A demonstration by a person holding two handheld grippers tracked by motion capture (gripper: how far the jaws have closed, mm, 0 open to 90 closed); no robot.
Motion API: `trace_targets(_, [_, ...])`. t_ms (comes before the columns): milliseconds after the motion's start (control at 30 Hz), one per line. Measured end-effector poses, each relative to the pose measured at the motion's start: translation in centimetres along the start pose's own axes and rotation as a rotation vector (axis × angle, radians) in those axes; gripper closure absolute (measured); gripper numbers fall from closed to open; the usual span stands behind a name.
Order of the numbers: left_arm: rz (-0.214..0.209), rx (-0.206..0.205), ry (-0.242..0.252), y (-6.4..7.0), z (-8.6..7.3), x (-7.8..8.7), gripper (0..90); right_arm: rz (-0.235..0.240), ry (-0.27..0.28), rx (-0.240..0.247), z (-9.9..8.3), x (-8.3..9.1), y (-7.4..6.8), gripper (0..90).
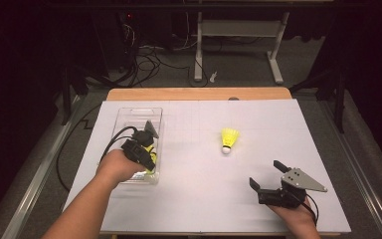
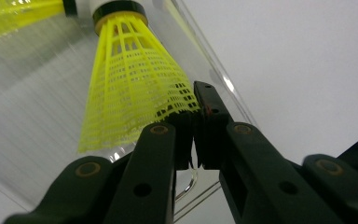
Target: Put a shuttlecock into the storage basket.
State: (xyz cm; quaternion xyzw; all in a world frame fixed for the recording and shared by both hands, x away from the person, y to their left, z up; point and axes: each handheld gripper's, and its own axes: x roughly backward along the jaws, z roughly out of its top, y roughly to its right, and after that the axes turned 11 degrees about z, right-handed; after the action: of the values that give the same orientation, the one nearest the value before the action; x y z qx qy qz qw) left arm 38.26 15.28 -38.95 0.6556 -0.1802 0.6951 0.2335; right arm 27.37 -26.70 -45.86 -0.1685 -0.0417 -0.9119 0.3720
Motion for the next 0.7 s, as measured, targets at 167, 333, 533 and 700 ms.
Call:
trace_targets(167, [-0.012,0.005,-0.013,-0.34,-0.35,-0.79,86.6,-0.001,0.001,-0.001,-0.01,0.01,-0.01,0.3])
trace_targets(333, [-0.020,0.012,-0.008,-0.60,-0.47,-0.82,86.5,-0.002,0.000,-0.001,-0.03,-0.01,0.02,0.3])
trace_targets(533, [-0.028,0.006,-0.019,-0.57,-0.45,-0.91,84.3,-0.003,-0.001,0.000,-0.02,-0.05,-0.01,0.3])
trace_targets(700, [-0.033,0.014,-0.023,-0.59,-0.42,-0.76,81.0,-0.003,-0.001,-0.002,-0.03,-0.01,0.02,0.3])
